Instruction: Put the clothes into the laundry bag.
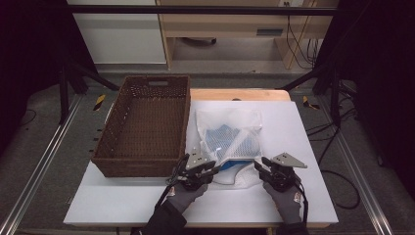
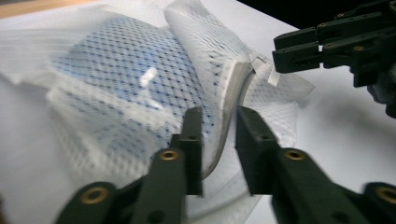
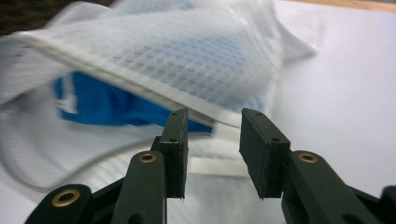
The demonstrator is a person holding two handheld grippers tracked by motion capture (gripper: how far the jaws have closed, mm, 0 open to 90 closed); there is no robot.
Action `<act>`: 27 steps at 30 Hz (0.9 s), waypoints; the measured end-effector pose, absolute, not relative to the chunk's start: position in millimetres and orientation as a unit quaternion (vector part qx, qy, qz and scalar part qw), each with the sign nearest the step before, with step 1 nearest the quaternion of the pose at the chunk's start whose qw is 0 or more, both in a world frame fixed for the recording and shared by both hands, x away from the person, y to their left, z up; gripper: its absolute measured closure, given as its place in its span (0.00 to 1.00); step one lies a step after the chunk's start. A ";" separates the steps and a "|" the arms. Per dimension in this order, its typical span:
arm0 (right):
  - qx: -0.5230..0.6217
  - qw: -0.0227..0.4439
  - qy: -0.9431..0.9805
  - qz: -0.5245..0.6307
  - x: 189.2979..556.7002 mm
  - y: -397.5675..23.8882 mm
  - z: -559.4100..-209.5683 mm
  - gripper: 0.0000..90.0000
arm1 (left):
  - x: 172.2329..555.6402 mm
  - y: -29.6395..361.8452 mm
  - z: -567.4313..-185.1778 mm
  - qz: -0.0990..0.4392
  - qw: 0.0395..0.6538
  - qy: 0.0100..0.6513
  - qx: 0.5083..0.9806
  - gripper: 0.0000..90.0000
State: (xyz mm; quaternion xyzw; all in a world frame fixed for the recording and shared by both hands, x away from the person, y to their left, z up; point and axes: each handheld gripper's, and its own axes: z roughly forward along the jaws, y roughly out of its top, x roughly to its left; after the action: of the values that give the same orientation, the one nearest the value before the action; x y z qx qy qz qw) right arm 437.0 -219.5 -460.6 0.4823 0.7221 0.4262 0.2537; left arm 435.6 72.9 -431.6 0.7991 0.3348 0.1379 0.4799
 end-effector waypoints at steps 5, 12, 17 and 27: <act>0.510 0.256 0.722 0.391 442.4 -231.0 -470.2 0.68 | 420.4 92.4 -432.7 0.148 0.457 0.351 0.804 0.69; 0.530 0.231 0.733 0.357 446.1 -238.5 -487.0 0.87 | 410.6 105.2 -471.2 0.155 0.397 0.397 0.813 0.73; 0.531 0.209 0.737 0.363 437.8 -243.1 -483.2 1.00 | 419.9 108.7 -484.2 0.157 0.388 0.425 0.803 0.81; 0.533 0.203 0.736 0.366 418.4 -260.3 -483.5 0.87 | 417.8 110.1 -484.3 0.165 0.388 0.435 0.796 0.99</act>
State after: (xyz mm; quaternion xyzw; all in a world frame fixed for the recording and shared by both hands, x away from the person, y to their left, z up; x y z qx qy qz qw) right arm 418.4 -260.3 -483.5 0.5327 0.7356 0.3657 0.2034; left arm 417.8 110.1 -484.3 0.7956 0.4349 0.1651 0.3881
